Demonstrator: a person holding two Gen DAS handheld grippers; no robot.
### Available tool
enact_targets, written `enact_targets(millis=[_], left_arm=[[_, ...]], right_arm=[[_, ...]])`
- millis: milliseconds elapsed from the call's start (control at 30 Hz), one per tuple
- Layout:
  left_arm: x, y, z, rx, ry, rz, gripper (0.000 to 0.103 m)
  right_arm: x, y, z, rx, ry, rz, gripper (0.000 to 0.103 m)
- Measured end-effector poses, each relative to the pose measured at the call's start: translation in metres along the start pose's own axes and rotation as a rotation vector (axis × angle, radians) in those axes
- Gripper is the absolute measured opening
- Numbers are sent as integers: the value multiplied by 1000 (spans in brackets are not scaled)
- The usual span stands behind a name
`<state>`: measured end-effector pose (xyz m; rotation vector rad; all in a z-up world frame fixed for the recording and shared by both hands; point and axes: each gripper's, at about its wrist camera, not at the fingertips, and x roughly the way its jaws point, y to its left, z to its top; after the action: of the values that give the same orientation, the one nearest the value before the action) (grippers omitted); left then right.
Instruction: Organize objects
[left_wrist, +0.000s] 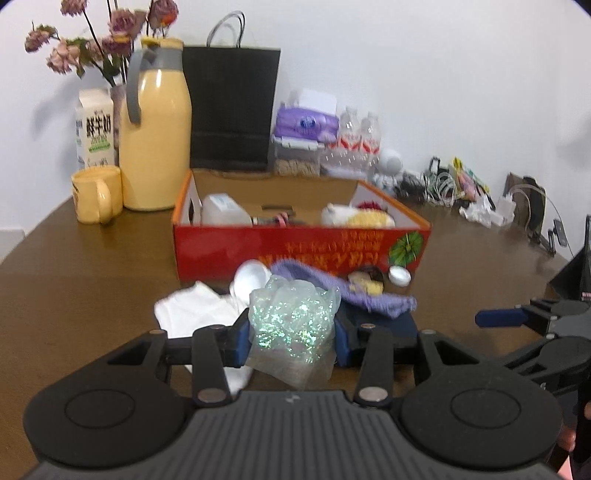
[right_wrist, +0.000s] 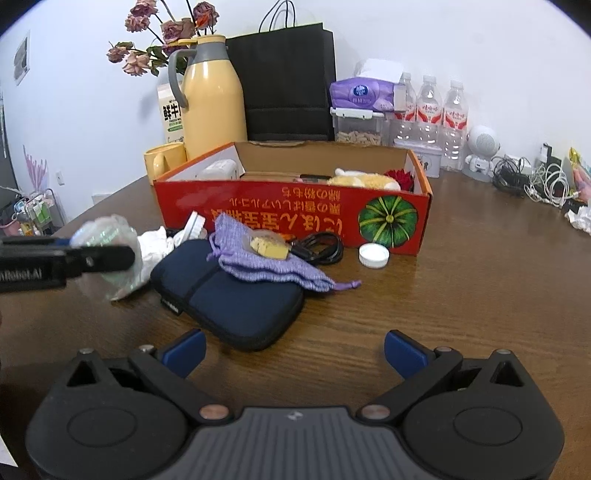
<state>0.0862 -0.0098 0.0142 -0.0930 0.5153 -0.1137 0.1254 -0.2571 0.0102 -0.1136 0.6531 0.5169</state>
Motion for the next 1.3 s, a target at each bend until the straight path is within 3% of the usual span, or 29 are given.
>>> enact_targets(millis=[467, 700, 967, 1300], left_arm=[[24, 10, 50, -32, -117, 38, 44], [50, 26, 54, -75, -99, 67, 44], [60, 39, 46, -99, -59, 61, 44], [59, 36, 42, -94, -50, 43, 44]], right_arm=[[14, 1, 46, -35, -81, 7, 103], [41, -8, 75, -32, -92, 17, 102], [76, -15, 85, 11, -32, 126, 58], [91, -35, 74, 162, 18, 250, 30]])
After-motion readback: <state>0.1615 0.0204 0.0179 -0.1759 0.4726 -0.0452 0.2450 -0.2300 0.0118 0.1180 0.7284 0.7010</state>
